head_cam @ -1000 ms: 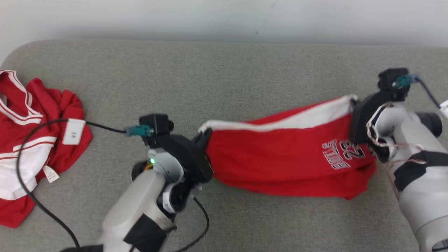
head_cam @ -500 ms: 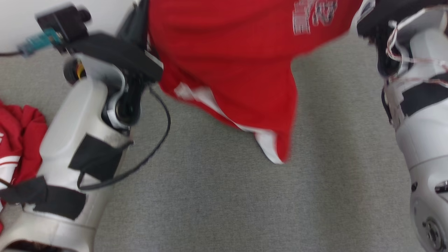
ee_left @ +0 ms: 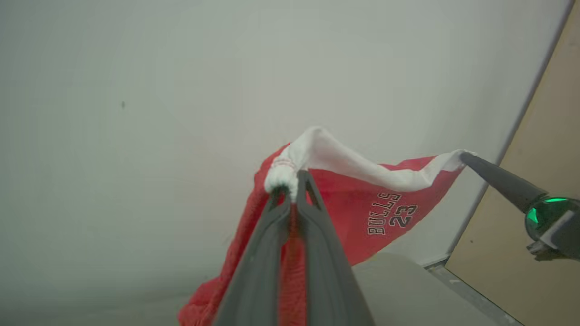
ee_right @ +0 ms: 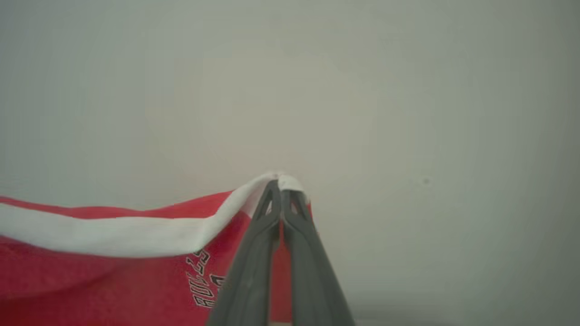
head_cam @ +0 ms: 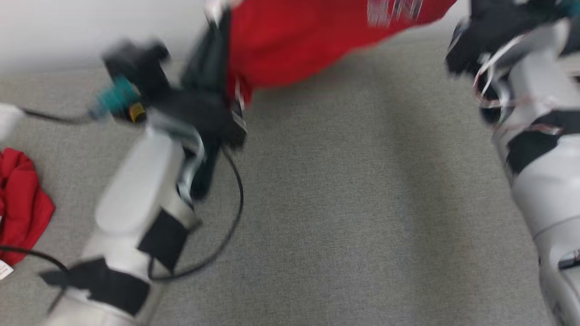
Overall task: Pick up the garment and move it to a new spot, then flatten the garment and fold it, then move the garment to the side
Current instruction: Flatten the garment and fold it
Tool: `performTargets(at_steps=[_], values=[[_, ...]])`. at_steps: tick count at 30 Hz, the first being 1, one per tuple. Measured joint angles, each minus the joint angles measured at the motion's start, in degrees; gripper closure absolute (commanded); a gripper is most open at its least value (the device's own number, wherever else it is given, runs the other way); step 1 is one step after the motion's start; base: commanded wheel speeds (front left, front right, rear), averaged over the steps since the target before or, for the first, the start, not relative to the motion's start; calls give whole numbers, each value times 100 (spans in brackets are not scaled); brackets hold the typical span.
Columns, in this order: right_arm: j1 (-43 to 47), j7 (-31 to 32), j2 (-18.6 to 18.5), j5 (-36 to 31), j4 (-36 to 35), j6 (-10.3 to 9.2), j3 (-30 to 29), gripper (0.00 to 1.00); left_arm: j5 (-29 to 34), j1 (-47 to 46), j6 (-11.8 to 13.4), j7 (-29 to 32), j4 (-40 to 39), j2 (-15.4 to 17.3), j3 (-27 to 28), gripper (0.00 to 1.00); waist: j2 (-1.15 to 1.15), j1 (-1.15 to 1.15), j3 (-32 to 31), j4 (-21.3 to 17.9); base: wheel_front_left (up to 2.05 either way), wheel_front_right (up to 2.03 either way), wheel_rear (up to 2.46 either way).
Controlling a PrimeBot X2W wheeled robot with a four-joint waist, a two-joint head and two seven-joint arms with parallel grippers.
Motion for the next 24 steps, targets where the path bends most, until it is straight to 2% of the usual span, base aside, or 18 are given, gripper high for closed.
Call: performTargets(at_steps=[2,6,11,12,15,18,24], values=[[322,191,-18,129,187,0,238,100,26,431,-4,1,190,-16,-270,100,1,1,36,-10,0,0,0],[828,600,-169,594,152,0,721,100,-88,1019,-32,1,108,22,-1202,100,1,1,65,2,0,0,0],[1632,1107,-699,1224,-370,0,1180,100,-349,1692,-38,1,-376,455,-1987,100,0,0,-73,74,0,0,0],[2078,1417,-956,1486,-677,0,1329,100,-438,1984,-40,0,-564,576,-2252,100,0,0,-176,106,0,0,0],[2886,1898,-1354,1858,-1221,0,1470,100,-475,2456,-40,0,-702,824,-2706,100,0,0,-357,149,0,0,0],[3667,2265,-1592,2130,-1814,0,1383,100,-483,2882,-40,1,-810,1027,-2878,100,0,-1,-551,176,0,0,0],[5186,3263,-1856,2365,-3061,0,681,100,-382,3523,-40,0,-972,1180,-2659,100,-1,-1,-867,162,0,0,0]])
